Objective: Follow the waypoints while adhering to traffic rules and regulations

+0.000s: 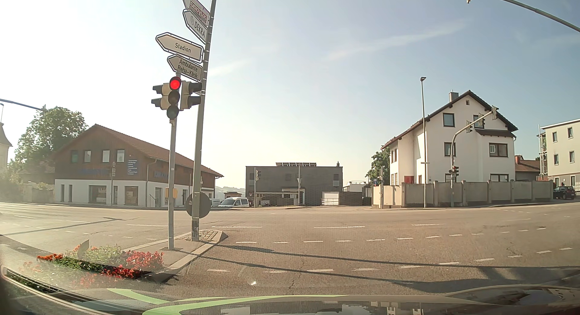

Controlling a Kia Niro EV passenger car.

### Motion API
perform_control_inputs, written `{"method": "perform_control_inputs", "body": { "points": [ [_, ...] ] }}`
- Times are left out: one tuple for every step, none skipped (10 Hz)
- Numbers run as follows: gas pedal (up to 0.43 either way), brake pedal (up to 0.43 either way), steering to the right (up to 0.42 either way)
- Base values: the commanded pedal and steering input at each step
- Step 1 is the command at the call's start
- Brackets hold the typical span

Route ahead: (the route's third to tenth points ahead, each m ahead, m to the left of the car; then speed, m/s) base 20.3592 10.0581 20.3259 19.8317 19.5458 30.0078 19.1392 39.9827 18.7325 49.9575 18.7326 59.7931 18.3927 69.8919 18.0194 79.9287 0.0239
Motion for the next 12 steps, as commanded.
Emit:
{"method": "perform_control_inputs", "body": {
  "points": [
    [0.000, 0.287, 0.007],
    [0.000, 0.293, 0.007],
    [0.000, 0.287, 0.007],
    [0.000, 0.287, 0.007],
    [0.000, 0.287, 0.007],
    [0.000, 0.293, 0.007],
    [0.000, 0.293, 0.007],
    [0.000, 0.293, 0.007],
    [0.000, 0.293, 0.007],
    [0.000, 0.293, 0.007],
    [0.000, 0.293, 0.007],
    [0.000, 0.293, 0.007]
  ]
}}
